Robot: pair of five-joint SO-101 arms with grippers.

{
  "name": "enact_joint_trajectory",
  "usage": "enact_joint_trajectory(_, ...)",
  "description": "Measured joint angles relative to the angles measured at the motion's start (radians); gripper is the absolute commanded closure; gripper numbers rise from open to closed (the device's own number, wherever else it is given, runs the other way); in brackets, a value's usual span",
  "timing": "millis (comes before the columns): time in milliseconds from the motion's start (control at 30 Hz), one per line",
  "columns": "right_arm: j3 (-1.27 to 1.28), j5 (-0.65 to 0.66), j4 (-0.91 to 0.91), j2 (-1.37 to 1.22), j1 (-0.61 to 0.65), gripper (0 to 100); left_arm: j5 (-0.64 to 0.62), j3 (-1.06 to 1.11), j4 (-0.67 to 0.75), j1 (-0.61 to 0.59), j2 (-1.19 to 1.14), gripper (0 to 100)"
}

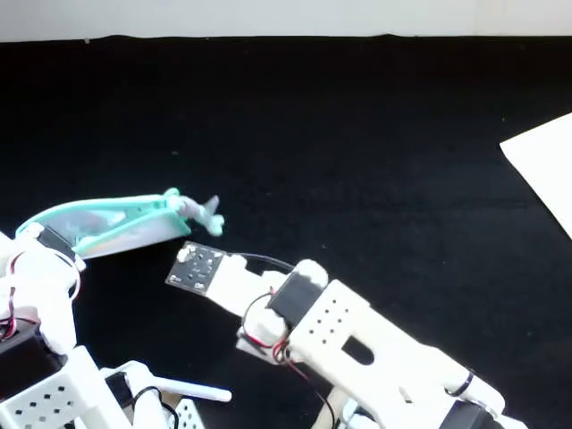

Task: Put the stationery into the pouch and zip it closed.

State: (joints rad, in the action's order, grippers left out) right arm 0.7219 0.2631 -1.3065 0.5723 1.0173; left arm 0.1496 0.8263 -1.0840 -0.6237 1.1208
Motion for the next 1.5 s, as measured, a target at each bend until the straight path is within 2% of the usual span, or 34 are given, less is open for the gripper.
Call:
enact_joint_trajectory(267,0.229,-0.276,0.29,0.0,0.193,75.4,0.0,0.002,0.0,-0.011,-0.002,99)
enact_joint_trajectory(567,0.258,-0.532,0.448,0.0,0.27,75.4,0.0,0.003,0.0,-0.011,-0.002,99)
enact_joint_trajectory(767,0.258,-0.552,0.453,0.0,0.394,75.3,0.0,0.003,0.0,-0.017,-0.002,99)
enact_joint_trajectory(1000,0.285,-0.559,0.511,-0.003,0.456,75.3,0.02,0.003,0.0,-0.017,-0.002,99)
enact_joint_trajectory(1200,0.361,-0.559,0.661,-0.106,0.46,75.3,0.02,0.003,0.0,-0.017,-0.002,99)
enact_joint_trajectory(1500,0.364,-0.559,0.77,-0.241,0.443,77.3,0.02,0.003,0.0,-0.017,-0.002,99)
